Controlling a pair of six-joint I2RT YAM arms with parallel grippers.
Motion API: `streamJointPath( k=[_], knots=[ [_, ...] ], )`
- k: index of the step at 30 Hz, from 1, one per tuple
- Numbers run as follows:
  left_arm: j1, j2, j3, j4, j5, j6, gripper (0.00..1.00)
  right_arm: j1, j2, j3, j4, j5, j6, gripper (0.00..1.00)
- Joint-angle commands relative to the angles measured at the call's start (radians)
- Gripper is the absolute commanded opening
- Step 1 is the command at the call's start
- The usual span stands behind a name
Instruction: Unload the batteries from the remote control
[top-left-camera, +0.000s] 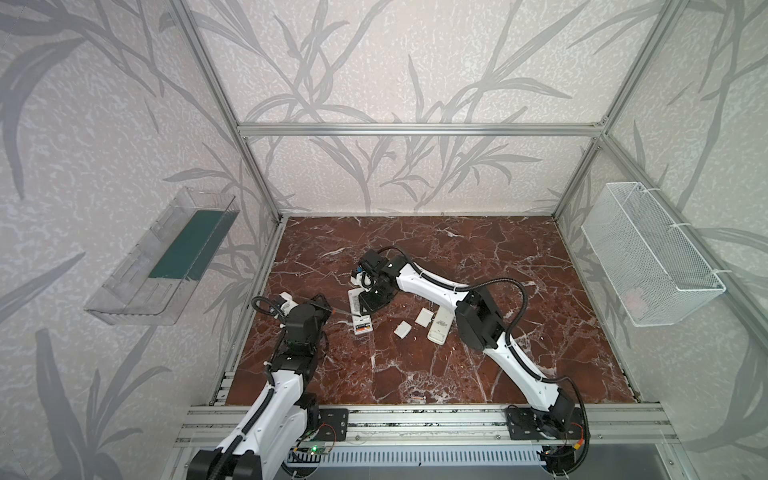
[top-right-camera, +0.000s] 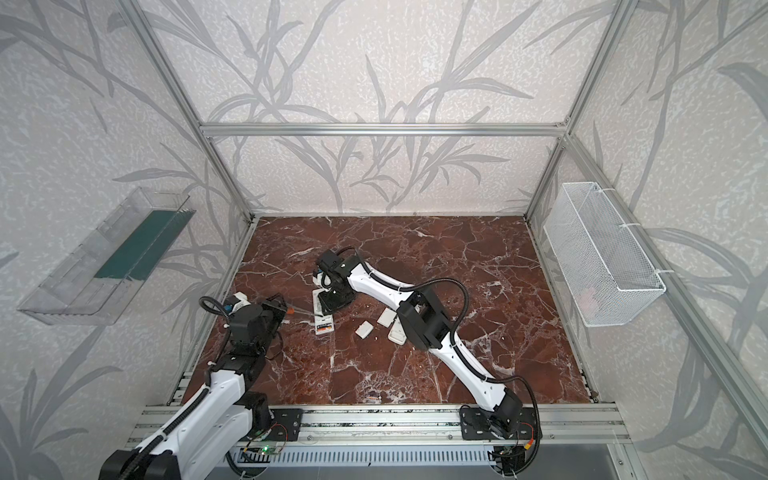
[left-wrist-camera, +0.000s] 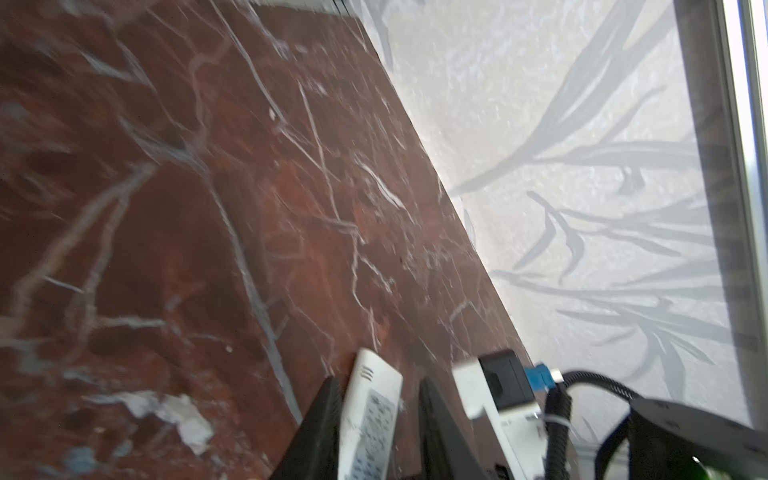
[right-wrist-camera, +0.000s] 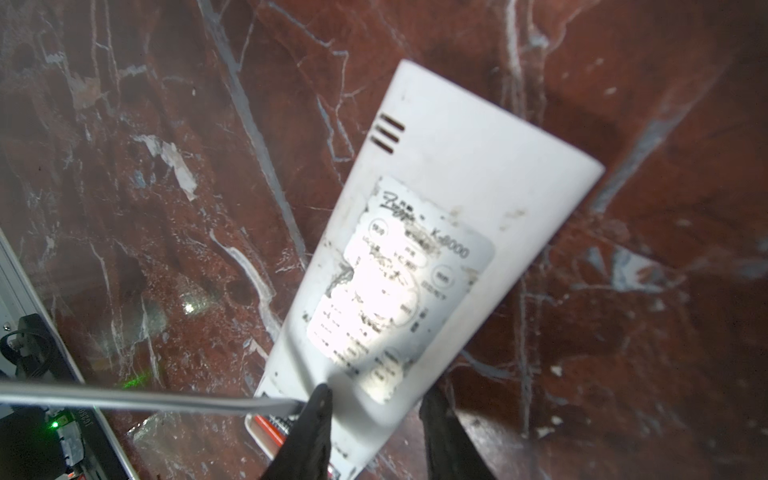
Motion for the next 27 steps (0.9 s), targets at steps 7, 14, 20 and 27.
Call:
streamJointPath(
  k=[7, 14, 20, 27],
  knots=[
    [-0.003, -0.07, 0.066, -0.053, 0.108, -0.029, 0.0, 0.056, 0.127, -0.07, -0.127, 0.076, -0.021, 0.36],
    [0.0, -0.147, 0.207, -0.366, 0.036, 0.358, 0.0, 0.056, 0.119, -0.068, -0.124, 0.072, -0.027, 0.36],
    [-0.002, -0.065, 0.247, -0.361, 0.039, 0.469, 0.0, 0.056, 0.12, -0.059, -0.124, 0.073, -0.026, 0.36],
    [-0.002, -0.029, 0.247, -0.33, 0.043, 0.508, 0.0, 0.056, 0.122, -0.049, -0.131, 0.074, -0.026, 0.36]
  ],
)
